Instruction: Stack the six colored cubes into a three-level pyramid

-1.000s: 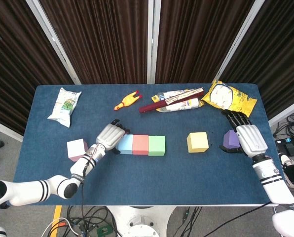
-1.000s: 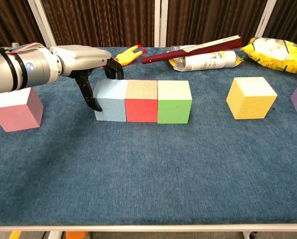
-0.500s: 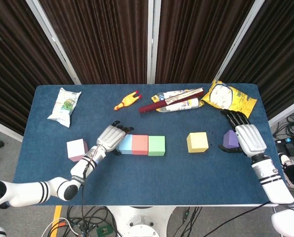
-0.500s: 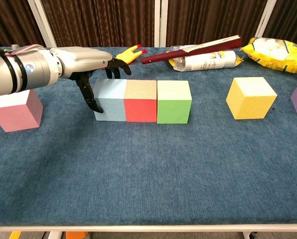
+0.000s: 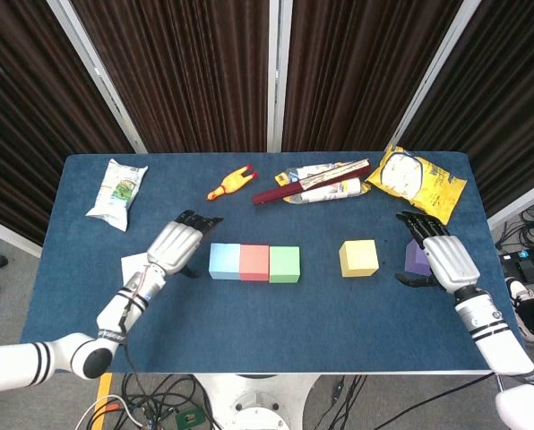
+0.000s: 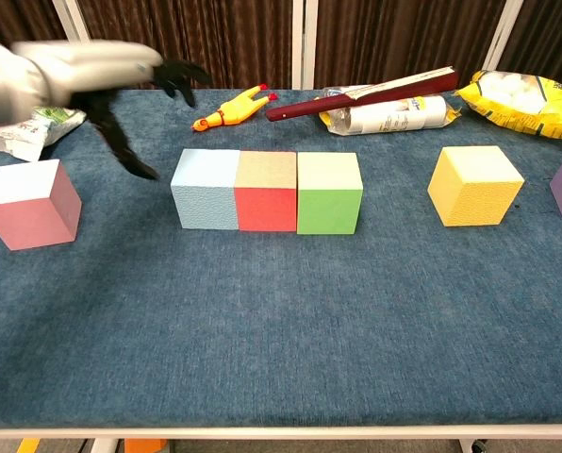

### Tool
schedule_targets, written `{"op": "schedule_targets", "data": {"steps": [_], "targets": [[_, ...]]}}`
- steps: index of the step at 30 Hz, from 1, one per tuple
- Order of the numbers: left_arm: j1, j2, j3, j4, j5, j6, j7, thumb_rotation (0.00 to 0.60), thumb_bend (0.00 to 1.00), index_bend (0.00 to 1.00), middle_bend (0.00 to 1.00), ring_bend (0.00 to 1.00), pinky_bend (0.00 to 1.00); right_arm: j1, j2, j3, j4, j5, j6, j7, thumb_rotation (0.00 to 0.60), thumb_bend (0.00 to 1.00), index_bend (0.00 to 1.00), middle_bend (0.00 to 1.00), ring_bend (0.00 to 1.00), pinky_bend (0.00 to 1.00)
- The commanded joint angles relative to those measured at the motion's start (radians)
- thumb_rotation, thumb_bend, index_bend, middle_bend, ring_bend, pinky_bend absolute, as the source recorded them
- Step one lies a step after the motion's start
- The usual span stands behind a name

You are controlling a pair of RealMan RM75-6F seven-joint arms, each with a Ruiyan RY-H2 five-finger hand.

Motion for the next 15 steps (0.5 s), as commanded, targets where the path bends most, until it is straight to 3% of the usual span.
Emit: {"op": "schedule_targets", "data": {"steps": [1,8,15], "targets": [[0.073,0.078,0.015,-0.059,0.052,0.077,-0.054,0.600,0.00,0.08,0.17,0.13,0.12,0.008,-0.008,-0.006,0.011,0.005,-0.022,-0.003,0.600,0.09,0.00,0.05,0.00,0.00],[0.188,0.180,0.031,-0.112,0.120,0.192,-0.146,0.600,0.00,0.09,0.17,0.13,0.12,0.055,-0.061,-0.011,0.058,0.038,-0.113,-0.035,0.600,0.07,0.00,0.07,0.00,0.00],[0.253,0.212,0.059,-0.122,0.167,0.220,-0.186,0.600,0.00,0.09,0.17,0.13,0.12,0.107,-0.128,-0.001,0.125,0.105,-0.190,-0.119,0.600,0.04,0.00,0.07,0.00,0.00]]}}
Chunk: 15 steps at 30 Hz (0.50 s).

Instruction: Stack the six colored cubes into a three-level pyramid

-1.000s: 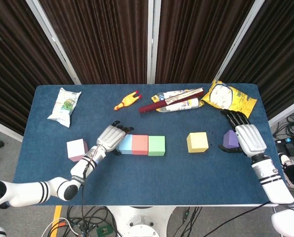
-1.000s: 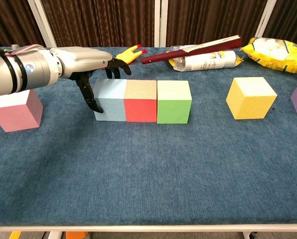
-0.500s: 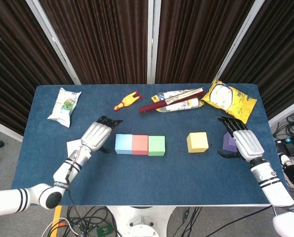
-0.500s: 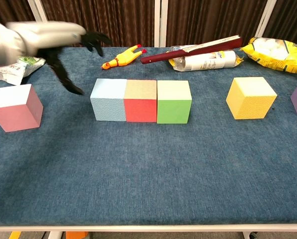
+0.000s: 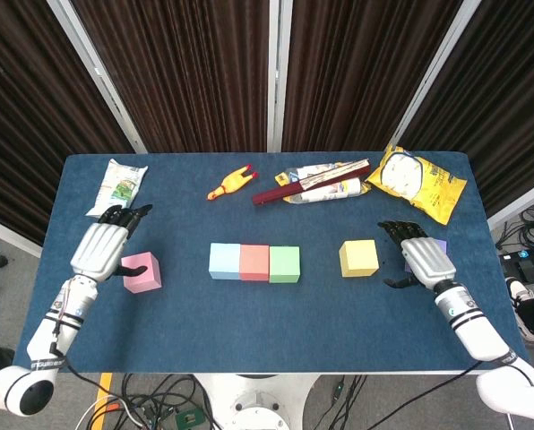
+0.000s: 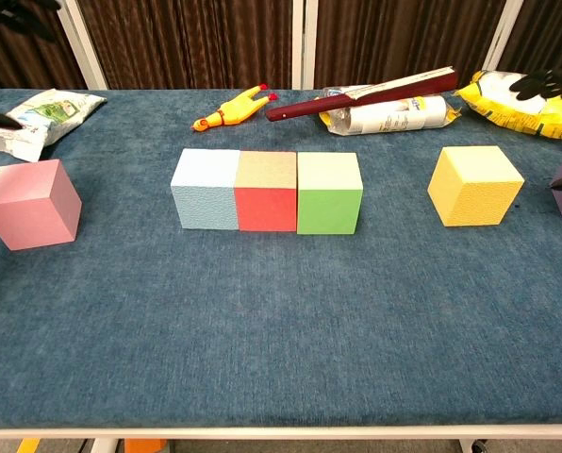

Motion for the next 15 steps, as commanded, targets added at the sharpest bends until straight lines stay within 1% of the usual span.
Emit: {"op": "schedule_targets", "data": {"steps": [1,6,15], "targets": [[0.020,0.009,0.013,-0.007,0.014,0.001,-0.013,0.600,0.00,0.09,0.17,0.13,0.12,0.027,-0.034,0.006,0.032,0.030,-0.034,-0.035,0.600,0.04,0.00,0.07,0.00,0.00],[0.041,0.004,0.010,-0.005,0.024,0.001,-0.032,0.600,0.00,0.09,0.17,0.13,0.12,0.059,-0.081,0.007,0.077,0.054,-0.069,-0.080,0.600,0.04,0.00,0.11,0.00,0.00],[0.064,-0.005,0.000,0.006,0.047,-0.002,-0.048,0.600,0.00,0.09,0.17,0.13,0.12,0.087,-0.146,0.011,0.133,0.053,-0.079,-0.093,0.600,0.06,0.00,0.20,0.00,0.00]]}}
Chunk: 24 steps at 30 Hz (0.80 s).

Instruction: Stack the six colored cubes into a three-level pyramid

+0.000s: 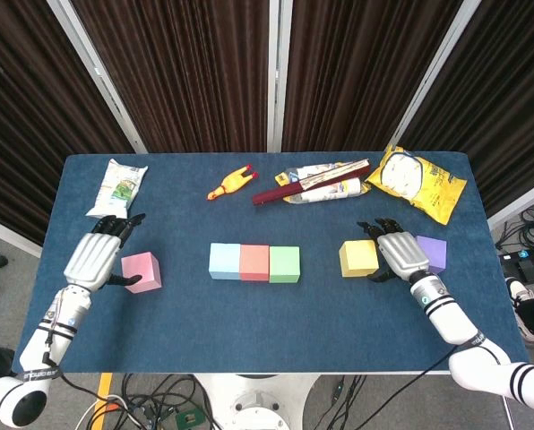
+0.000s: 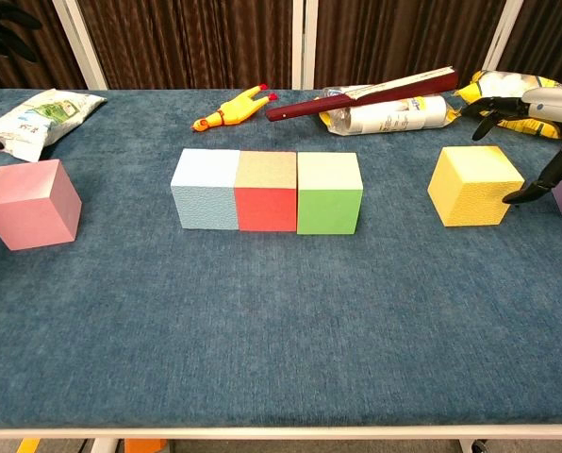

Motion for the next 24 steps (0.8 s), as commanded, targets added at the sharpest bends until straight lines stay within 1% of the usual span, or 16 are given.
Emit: {"op": "schedule_targets", "data": {"steps": [1,4,6,8,12,16,19,24], "targets": [[0.006,-0.003,-0.003,0.004,0.002,-0.002,-0.006,0.600,0.00,0.09,0.17,0.13,0.12,0.004,-0.017,0.000,0.017,-0.005,0.005,0.001,0.600,0.07,0.00,0.21,0.00,0.00],[0.010,-0.007,-0.008,0.010,0.002,-0.008,-0.012,0.600,0.00,0.09,0.17,0.13,0.12,0.003,-0.039,0.001,0.039,-0.013,0.021,0.011,0.600,0.08,0.02,0.26,0.00,0.00],[0.012,-0.008,-0.010,0.013,0.003,-0.014,-0.012,0.600,0.00,0.09,0.17,0.13,0.12,0.002,-0.052,0.002,0.054,-0.019,0.031,0.015,0.600,0.10,0.06,0.32,0.01,0.00],[0.013,-0.009,-0.014,0.014,0.005,-0.018,-0.013,0.600,0.00,0.09,0.17,0.13,0.12,0.001,-0.058,0.003,0.059,-0.025,0.042,0.016,0.600,0.12,0.10,0.38,0.05,0.00],[0.018,-0.008,-0.022,0.015,0.009,-0.018,-0.018,0.600,0.00,0.09,0.17,0.13,0.12,-0.005,-0.037,0.012,0.025,-0.043,0.078,0.023,0.600,0.15,0.14,0.42,0.09,0.00],[0.021,-0.008,-0.026,0.017,0.014,-0.023,-0.016,0.600,0.00,0.09,0.17,0.13,0.12,-0.005,0.026,0.032,-0.078,-0.059,0.109,0.017,0.600,0.15,0.14,0.43,0.09,0.00],[0.022,-0.008,-0.030,0.015,0.017,-0.026,-0.016,0.600,0.00,0.09,0.17,0.13,0.12,0.006,0.068,0.053,-0.158,-0.052,0.106,0.008,0.600,0.15,0.14,0.43,0.09,0.00],[0.027,-0.009,-0.035,0.013,0.025,-0.025,-0.018,0.600,0.00,0.09,0.17,0.13,0.12,0.054,0.124,0.095,-0.295,0.015,0.058,-0.053,0.600,0.15,0.14,0.44,0.10,0.00]]}}
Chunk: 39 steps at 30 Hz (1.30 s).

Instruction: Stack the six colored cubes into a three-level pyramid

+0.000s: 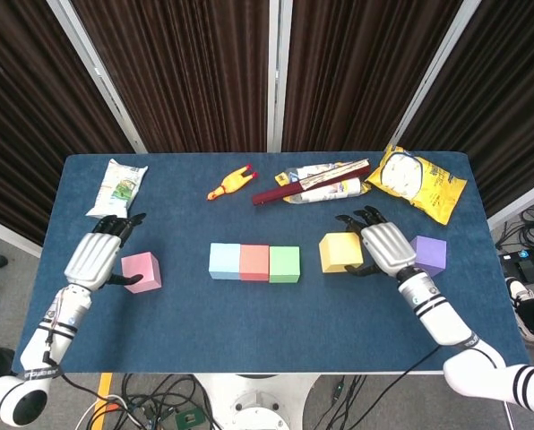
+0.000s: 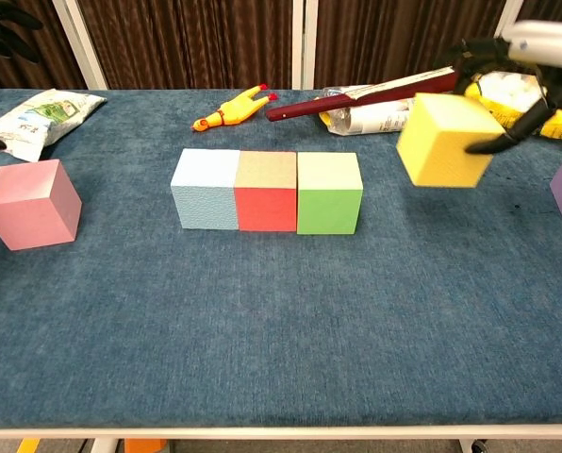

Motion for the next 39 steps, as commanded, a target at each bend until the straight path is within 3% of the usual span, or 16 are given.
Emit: {"op": "schedule_targets", "data": {"steps": [1,7,17,29,39], "targets": [[0.002,0.000,-0.002,0.001,0.003,-0.001,-0.001,0.600,0.00,0.09,0.17,0.13,0.12,0.045,0.051,0.039,-0.102,0.063,-0.039,-0.063,0.600,0.15,0.14,0.44,0.10,0.00],[0.008,-0.009,-0.004,0.013,0.018,-0.001,-0.013,0.600,0.00,0.09,0.17,0.13,0.12,0.126,0.037,0.066,-0.190,0.238,-0.069,-0.217,0.600,0.15,0.14,0.45,0.10,0.00],[0.015,-0.017,-0.011,0.039,0.033,-0.012,-0.054,0.600,0.00,0.09,0.17,0.13,0.11,0.262,-0.097,0.067,-0.225,0.533,0.044,-0.475,0.600,0.15,0.15,0.45,0.10,0.00],[0.023,-0.016,-0.015,0.048,0.053,-0.014,-0.079,0.600,0.00,0.09,0.17,0.13,0.11,0.337,-0.209,0.064,-0.240,0.651,0.209,-0.635,0.600,0.15,0.15,0.45,0.11,0.00],[0.023,-0.017,-0.020,0.048,0.058,-0.021,-0.082,0.600,0.00,0.09,0.17,0.11,0.11,0.360,-0.262,0.068,-0.251,0.696,0.279,-0.695,0.600,0.15,0.15,0.45,0.11,0.00]]}}
